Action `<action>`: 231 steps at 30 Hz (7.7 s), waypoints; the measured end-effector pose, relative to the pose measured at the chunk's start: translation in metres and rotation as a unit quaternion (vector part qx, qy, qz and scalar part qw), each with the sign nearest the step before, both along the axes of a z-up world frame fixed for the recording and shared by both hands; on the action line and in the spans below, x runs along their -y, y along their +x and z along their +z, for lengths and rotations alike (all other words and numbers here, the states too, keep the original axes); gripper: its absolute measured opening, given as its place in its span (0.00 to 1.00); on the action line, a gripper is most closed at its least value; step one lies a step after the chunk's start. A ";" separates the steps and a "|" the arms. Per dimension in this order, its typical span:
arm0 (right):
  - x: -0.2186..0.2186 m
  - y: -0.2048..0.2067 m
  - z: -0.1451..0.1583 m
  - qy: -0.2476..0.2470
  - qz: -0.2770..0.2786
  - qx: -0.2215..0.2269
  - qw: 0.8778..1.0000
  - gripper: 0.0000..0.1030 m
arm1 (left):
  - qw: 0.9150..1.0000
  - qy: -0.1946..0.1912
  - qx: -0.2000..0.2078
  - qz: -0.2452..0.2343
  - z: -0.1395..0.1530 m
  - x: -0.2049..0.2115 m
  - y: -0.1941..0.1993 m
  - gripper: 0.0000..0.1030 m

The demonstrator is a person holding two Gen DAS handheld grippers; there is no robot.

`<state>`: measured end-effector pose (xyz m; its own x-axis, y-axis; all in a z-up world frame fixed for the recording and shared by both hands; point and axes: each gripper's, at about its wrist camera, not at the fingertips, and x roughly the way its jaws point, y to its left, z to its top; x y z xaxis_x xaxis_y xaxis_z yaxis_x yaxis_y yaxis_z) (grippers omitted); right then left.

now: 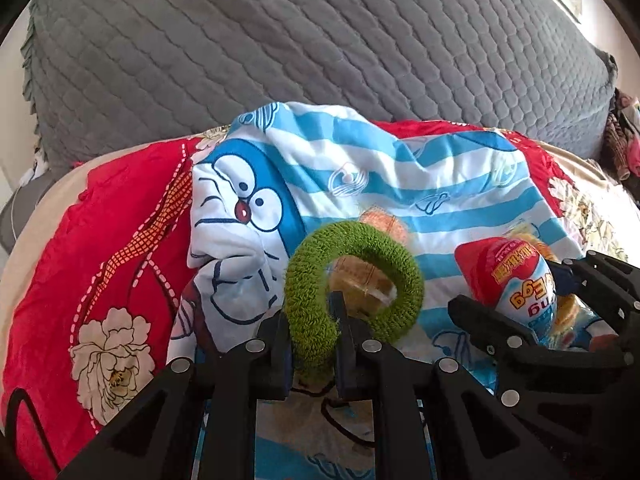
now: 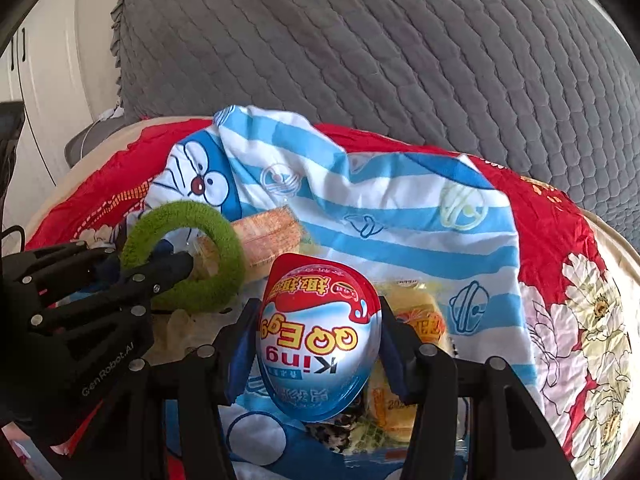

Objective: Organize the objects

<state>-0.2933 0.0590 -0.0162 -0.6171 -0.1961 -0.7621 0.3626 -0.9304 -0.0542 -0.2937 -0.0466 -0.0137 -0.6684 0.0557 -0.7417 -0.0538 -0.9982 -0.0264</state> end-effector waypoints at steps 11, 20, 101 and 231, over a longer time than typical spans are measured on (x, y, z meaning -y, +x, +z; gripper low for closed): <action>-0.001 0.004 -0.010 0.010 0.000 0.008 1.000 0.53 | 1.000 -0.001 0.001 0.002 -0.009 0.000 0.004 0.19; 0.000 0.014 -0.008 0.020 0.003 0.003 1.000 0.63 | 1.000 -0.011 -0.003 0.016 -0.013 0.007 0.017 0.50; -0.051 0.230 0.083 -0.046 -0.066 -0.034 0.996 0.96 | 1.000 0.000 -0.007 0.019 0.073 0.014 0.231 0.82; -0.067 0.253 -0.013 -0.016 -0.121 -0.017 0.992 0.98 | 0.999 -0.006 0.020 0.035 -0.020 0.018 0.239 0.82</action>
<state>-0.0399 0.1257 -0.0289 -0.6746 -0.0636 -0.7355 0.1276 -0.9913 -0.0313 -0.0551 -0.0645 -0.0337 -0.6399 0.0017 -0.7684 0.0167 -0.9997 -0.0161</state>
